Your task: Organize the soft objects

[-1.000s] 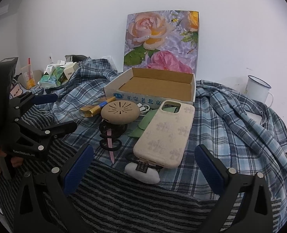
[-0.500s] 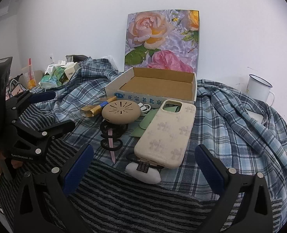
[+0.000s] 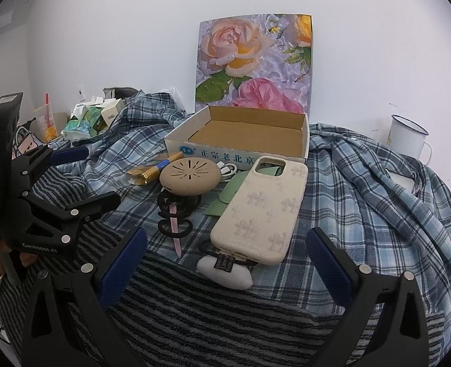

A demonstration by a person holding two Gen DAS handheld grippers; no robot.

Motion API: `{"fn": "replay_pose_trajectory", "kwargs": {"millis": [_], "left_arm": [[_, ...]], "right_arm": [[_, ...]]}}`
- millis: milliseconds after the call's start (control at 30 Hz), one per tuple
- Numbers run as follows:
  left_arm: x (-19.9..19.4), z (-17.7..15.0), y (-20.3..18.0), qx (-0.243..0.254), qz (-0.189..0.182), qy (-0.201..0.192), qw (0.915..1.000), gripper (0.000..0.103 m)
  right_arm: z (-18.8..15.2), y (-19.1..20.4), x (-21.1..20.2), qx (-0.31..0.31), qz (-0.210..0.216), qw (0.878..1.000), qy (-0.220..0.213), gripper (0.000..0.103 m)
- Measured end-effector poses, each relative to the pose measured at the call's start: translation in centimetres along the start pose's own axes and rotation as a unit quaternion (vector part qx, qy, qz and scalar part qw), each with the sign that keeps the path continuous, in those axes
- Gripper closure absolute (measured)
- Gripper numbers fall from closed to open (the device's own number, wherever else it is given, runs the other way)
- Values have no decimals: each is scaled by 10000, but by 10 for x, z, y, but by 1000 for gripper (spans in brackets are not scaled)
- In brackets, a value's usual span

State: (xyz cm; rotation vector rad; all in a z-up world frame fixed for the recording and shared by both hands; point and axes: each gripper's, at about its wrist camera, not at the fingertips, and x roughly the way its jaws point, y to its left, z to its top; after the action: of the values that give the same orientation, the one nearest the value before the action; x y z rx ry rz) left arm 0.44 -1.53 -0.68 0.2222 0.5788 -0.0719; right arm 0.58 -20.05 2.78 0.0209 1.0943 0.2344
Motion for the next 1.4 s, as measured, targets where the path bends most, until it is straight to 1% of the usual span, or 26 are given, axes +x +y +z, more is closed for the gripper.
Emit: {"fn": "replay_pose_trajectory", "kwargs": {"millis": [233,333,467,600,667,733,800,867,933,1000,1100,1167,1233,1300,1333,1367,1400], "left_arm": [[1,0,2,-36,-40,22,10000,0],[1,2,6,-150,-201,54,9997,0],[-1,5,13,-309,-519,172,9980,0],[5,9,14,-219,-710,493,9960,0],[10,12,16,-238,-822,602,9945,0],[16,16,19,-285,-988,696,9923,0],[20,20,21,-341,-1132,771,9900,0],[21,23,23,-416,-1248,765,9884,0],[21,26,25,-458,-1383,804,9861,0],[25,29,27,-463,-1450,869,9845,0],[35,33,29,-417,-1494,1035,9825,0],[44,35,33,-486,-1489,1139,9811,0],[52,35,37,-597,-1502,1203,9795,0],[61,35,42,-694,-1464,1256,9788,0],[66,35,44,-755,-1400,1270,9791,2],[69,35,47,-792,-1340,1263,9797,9],[74,34,50,-835,-1248,1253,9807,13]], "right_arm": [[-1,-3,1,53,-36,10000,-4,0],[-2,-9,-4,213,160,9995,-149,0],[-5,-20,-6,575,248,9980,110,0],[-11,-20,-6,574,523,9966,262,1],[-11,-17,-3,504,546,9967,337,7],[-12,-14,5,452,571,9960,512,19],[-14,-15,13,459,604,9947,690,25],[-16,-16,20,498,571,9938,812,29],[-18,-17,23,522,637,9928,872,45],[-19,-17,27,517,649,9918,974,55],[-19,-16,34,470,634,9906,1119,56],[-19,-16,38,456,591,9903,1170,56],[-21,-16,42,467,559,9894,1256,62],[-22,-18,40,505,588,9898,1199,65],[-23,-19,40,530,595,9899,1172,65],[-23,-20,39,555,608,9899,1156,65],[-22,-21,39,578,632,9898,1142,65]]}}
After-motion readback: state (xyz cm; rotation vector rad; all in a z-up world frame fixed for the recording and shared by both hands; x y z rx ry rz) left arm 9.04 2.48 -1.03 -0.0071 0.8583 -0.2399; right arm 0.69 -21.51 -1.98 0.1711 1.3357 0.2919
